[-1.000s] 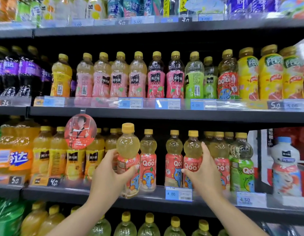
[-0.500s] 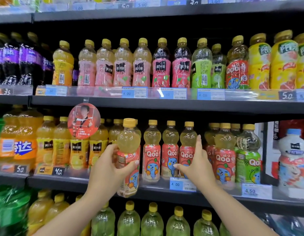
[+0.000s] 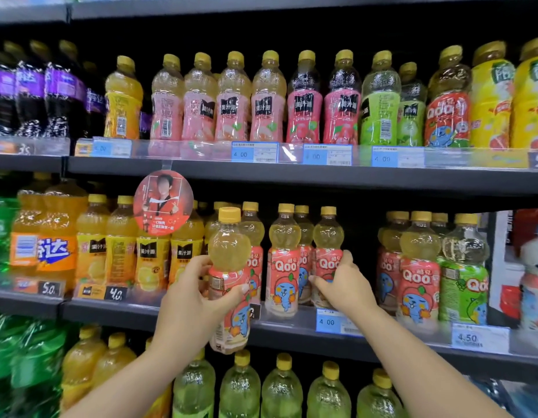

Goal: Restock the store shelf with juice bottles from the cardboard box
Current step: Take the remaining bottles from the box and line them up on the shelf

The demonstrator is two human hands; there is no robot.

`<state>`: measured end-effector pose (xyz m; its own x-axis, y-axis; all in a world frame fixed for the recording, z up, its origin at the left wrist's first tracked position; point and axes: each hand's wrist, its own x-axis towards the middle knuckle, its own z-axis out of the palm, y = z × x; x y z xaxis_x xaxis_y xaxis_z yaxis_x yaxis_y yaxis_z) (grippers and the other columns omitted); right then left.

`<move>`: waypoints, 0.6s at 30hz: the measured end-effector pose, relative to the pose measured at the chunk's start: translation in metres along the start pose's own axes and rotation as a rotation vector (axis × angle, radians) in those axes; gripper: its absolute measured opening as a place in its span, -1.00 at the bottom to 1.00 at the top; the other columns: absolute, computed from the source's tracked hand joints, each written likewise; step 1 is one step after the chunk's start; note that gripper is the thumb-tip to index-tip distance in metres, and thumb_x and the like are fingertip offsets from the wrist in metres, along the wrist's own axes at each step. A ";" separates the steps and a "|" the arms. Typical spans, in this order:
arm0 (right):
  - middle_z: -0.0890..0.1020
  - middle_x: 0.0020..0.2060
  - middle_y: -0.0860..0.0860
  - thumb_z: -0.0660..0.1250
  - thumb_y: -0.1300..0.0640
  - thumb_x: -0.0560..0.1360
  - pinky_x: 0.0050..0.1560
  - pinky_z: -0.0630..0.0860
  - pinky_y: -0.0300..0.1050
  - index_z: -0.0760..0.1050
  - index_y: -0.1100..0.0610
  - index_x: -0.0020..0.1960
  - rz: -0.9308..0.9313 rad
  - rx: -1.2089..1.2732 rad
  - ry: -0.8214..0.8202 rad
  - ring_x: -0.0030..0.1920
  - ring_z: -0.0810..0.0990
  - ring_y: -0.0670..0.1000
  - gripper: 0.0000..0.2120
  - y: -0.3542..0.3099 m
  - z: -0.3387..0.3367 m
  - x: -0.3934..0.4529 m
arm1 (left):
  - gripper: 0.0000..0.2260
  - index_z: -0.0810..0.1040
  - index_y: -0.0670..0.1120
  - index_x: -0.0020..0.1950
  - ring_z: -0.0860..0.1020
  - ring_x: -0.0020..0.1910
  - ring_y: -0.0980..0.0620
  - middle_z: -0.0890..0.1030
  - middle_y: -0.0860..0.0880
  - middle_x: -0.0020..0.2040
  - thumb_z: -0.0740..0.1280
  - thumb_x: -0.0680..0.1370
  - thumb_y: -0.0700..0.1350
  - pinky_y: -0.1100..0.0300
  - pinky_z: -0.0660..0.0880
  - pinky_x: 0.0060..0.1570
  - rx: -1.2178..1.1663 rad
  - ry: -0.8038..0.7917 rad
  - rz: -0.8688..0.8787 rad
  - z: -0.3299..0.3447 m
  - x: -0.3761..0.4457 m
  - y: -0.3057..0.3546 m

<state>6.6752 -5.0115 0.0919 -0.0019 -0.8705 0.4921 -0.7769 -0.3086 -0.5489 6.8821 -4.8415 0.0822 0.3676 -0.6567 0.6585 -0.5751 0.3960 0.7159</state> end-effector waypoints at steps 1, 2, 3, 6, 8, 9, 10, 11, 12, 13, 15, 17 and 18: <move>0.51 0.16 0.13 0.42 -0.14 0.40 -0.09 0.56 -0.04 0.10 0.16 0.43 -0.009 0.031 -0.044 0.06 0.59 0.13 -0.20 -0.001 0.002 0.002 | -0.61 0.36 0.30 -0.03 0.55 -0.13 0.40 0.57 0.27 -0.10 0.51 0.31 0.09 0.21 0.60 -0.24 0.000 -0.001 -0.006 0.000 0.000 -0.002; 0.52 0.17 0.13 0.42 -0.10 0.41 -0.02 0.56 -0.03 0.07 0.16 0.46 -0.015 0.049 -0.086 0.08 0.58 0.12 -0.19 -0.002 0.003 0.003 | -0.61 0.36 0.30 -0.02 0.57 -0.13 0.34 0.59 0.26 -0.08 0.51 0.31 0.10 0.17 0.61 -0.20 -0.001 -0.004 -0.014 0.000 0.000 -0.003; 0.53 0.17 0.12 0.41 -0.07 0.43 0.02 0.56 -0.03 0.04 0.16 0.49 -0.024 0.055 -0.121 0.10 0.58 0.11 -0.18 -0.003 0.004 0.003 | -0.61 0.37 0.30 -0.02 0.59 -0.12 0.30 0.59 0.25 -0.08 0.51 0.31 0.10 0.14 0.62 -0.18 -0.001 -0.009 -0.020 0.000 -0.001 -0.005; 0.58 0.16 0.08 0.38 0.00 0.47 0.04 0.53 -0.08 -0.04 0.16 0.53 -0.058 0.042 -0.193 0.12 0.59 0.08 -0.18 -0.007 0.007 0.002 | -0.61 0.38 0.29 -0.02 0.58 -0.13 0.33 0.61 0.27 -0.09 0.52 0.31 0.09 0.12 0.62 -0.16 0.004 -0.014 -0.023 0.000 -0.002 -0.009; 0.59 0.13 0.05 0.38 0.02 0.47 0.02 0.53 -0.10 0.10 0.13 0.46 -0.092 0.055 -0.220 0.10 0.60 0.05 -0.31 -0.010 0.007 0.002 | -0.62 0.39 0.28 -0.01 0.57 -0.12 0.35 0.61 0.26 -0.09 0.52 0.31 0.11 0.12 0.62 -0.15 0.007 -0.018 -0.025 0.000 -0.003 -0.012; 0.59 0.14 0.04 0.38 0.04 0.47 0.03 0.54 -0.11 0.15 0.11 0.43 -0.106 0.066 -0.230 0.10 0.60 0.04 -0.36 -0.011 0.006 0.003 | -0.61 0.41 0.26 0.00 0.58 -0.12 0.34 0.62 0.26 -0.08 0.52 0.30 0.12 0.12 0.62 -0.15 0.006 -0.018 -0.027 0.000 -0.003 -0.014; 0.59 0.15 0.03 0.38 0.04 0.48 0.06 0.54 -0.10 0.16 0.09 0.42 -0.112 0.071 -0.244 0.11 0.60 0.03 -0.38 -0.012 0.006 0.003 | -0.60 0.42 0.24 0.03 0.59 -0.11 0.32 0.62 0.25 -0.07 0.52 0.29 0.13 0.11 0.62 -0.14 0.004 -0.019 -0.029 0.001 -0.003 -0.015; 0.58 0.16 0.03 0.37 0.04 0.49 0.08 0.55 -0.09 0.15 0.07 0.43 -0.120 0.073 -0.257 0.12 0.59 0.03 -0.38 -0.013 0.006 0.003 | -0.59 0.43 0.23 0.04 0.60 -0.10 0.29 0.63 0.25 -0.06 0.52 0.29 0.14 0.10 0.62 -0.14 0.000 -0.020 -0.033 0.001 -0.003 -0.017; 0.57 0.18 0.03 0.36 0.04 0.50 0.11 0.54 -0.08 0.12 0.06 0.45 -0.120 0.070 -0.276 0.13 0.58 0.03 -0.36 -0.013 0.005 0.003 | -0.59 0.43 0.22 0.05 0.60 -0.09 0.27 0.63 0.24 -0.05 0.52 0.29 0.13 0.10 0.62 -0.14 -0.002 -0.020 -0.036 0.001 -0.004 -0.017; 0.56 0.21 0.02 0.35 0.03 0.51 0.13 0.53 -0.08 0.07 0.05 0.49 -0.115 0.068 -0.296 0.16 0.57 0.03 -0.33 -0.013 0.005 0.003 | -0.59 0.43 0.22 0.05 0.61 -0.09 0.26 0.63 0.23 -0.05 0.52 0.29 0.13 0.10 0.62 -0.14 -0.005 -0.018 -0.035 0.001 -0.004 -0.017; 0.53 0.27 0.03 0.30 -0.02 0.53 0.15 0.51 -0.10 -0.06 0.04 0.55 -0.084 0.041 -0.330 0.20 0.55 0.02 -0.25 -0.013 0.003 0.001 | -0.61 0.43 0.23 0.03 0.61 -0.08 0.26 0.63 0.23 -0.05 0.52 0.30 0.10 0.11 0.62 -0.14 -0.004 -0.015 -0.029 0.002 -0.005 -0.015; 0.52 0.29 0.04 0.25 -0.05 0.56 0.18 0.51 -0.07 -0.02 0.06 0.56 -0.075 -0.007 -0.319 0.23 0.53 0.04 -0.30 -0.015 -0.002 -0.004 | -0.61 0.43 0.22 0.04 0.60 -0.08 0.27 0.62 0.24 -0.04 0.52 0.31 0.09 0.12 0.62 -0.15 -0.006 -0.017 -0.029 0.002 -0.006 -0.014; 0.51 0.30 0.05 0.24 -0.05 0.56 0.18 0.51 -0.06 0.05 0.07 0.54 -0.086 -0.019 -0.280 0.24 0.52 0.05 -0.35 -0.017 -0.007 -0.010 | -0.60 0.43 0.21 0.05 0.60 -0.07 0.27 0.61 0.24 -0.04 0.52 0.31 0.08 0.13 0.62 -0.15 -0.006 -0.021 -0.030 0.002 -0.007 -0.014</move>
<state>6.6836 -4.9947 0.1006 0.2365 -0.9142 0.3291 -0.7781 -0.3810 -0.4993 6.8860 -4.8436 0.0675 0.3692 -0.6814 0.6319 -0.5595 0.3799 0.7366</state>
